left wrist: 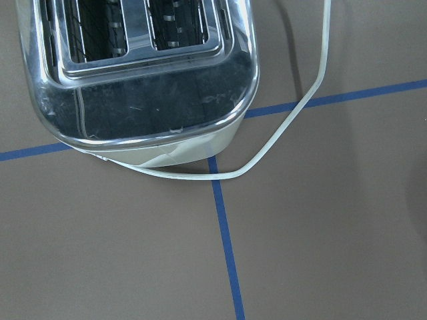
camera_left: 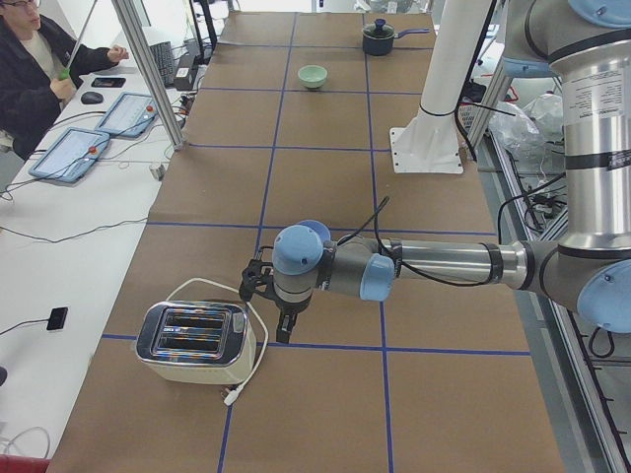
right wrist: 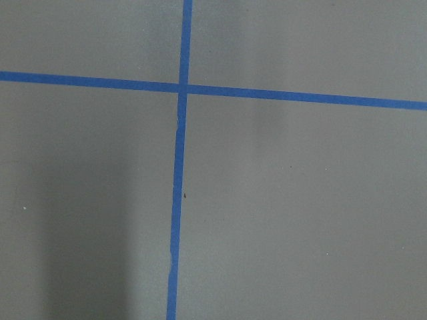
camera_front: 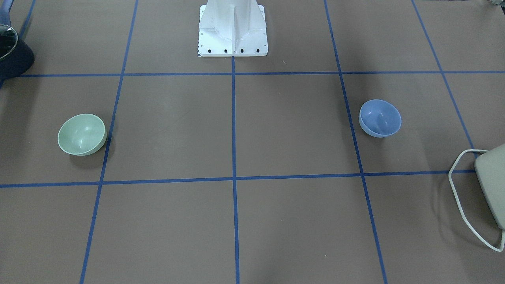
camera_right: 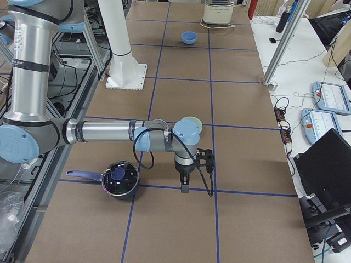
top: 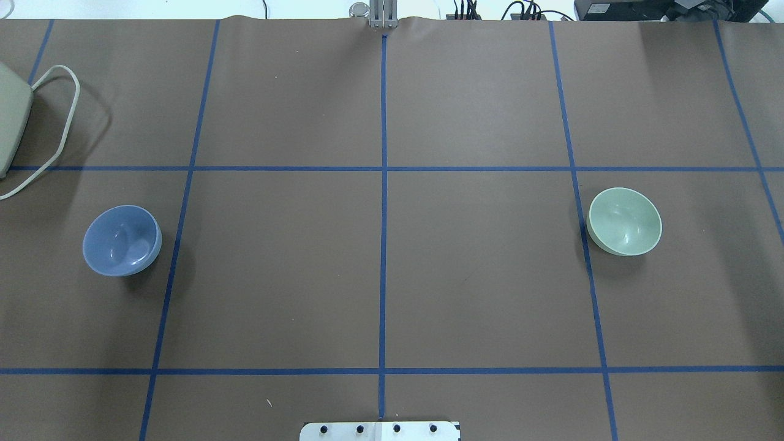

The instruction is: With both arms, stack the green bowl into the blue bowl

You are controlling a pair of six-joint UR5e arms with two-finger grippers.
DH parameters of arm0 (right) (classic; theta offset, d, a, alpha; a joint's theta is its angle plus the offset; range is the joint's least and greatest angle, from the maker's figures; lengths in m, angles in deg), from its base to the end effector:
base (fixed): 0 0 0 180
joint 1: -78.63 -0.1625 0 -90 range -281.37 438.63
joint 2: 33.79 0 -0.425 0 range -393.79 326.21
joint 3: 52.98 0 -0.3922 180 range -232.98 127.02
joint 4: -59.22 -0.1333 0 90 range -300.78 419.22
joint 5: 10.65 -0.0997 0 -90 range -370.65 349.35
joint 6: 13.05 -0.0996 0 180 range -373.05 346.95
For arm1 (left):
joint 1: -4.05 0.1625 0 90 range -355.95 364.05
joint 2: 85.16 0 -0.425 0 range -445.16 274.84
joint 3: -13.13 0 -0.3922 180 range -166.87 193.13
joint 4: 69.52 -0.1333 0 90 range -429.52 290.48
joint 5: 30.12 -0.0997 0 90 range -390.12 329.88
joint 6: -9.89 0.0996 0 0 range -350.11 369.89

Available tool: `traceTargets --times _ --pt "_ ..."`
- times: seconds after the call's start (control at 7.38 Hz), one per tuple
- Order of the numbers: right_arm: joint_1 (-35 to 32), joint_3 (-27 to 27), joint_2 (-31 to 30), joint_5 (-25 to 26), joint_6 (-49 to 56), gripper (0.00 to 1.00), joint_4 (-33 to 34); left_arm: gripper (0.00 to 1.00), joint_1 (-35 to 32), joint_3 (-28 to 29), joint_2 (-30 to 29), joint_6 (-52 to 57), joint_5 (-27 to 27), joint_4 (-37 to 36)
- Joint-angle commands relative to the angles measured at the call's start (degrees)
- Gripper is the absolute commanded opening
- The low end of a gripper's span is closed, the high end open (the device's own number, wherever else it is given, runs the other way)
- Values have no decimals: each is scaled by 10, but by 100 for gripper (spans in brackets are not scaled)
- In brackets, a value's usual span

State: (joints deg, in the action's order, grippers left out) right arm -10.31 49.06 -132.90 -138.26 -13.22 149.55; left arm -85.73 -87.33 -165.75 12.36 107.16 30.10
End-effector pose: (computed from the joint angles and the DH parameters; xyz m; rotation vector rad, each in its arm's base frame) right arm 0.0646 -0.4288 0.6364 0.0367 -0.6568 -0.0299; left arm -0.0585 -0.4334 0.6225 0.1917 0.8195 0.1210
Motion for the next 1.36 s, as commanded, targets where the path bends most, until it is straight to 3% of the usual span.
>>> traceTargets --times 0.0,0.95,1.22 --pt "0 1 -1 0 0 100 0 99 0 -3 1 -1 -1 1" --pt "1 28 11 -10 0 100 -6 99 1 -51 -11 -7 -2 21" --pt "1 19 24 -9 0 100 -126 99 7 -40 -31 -5 -3 139"
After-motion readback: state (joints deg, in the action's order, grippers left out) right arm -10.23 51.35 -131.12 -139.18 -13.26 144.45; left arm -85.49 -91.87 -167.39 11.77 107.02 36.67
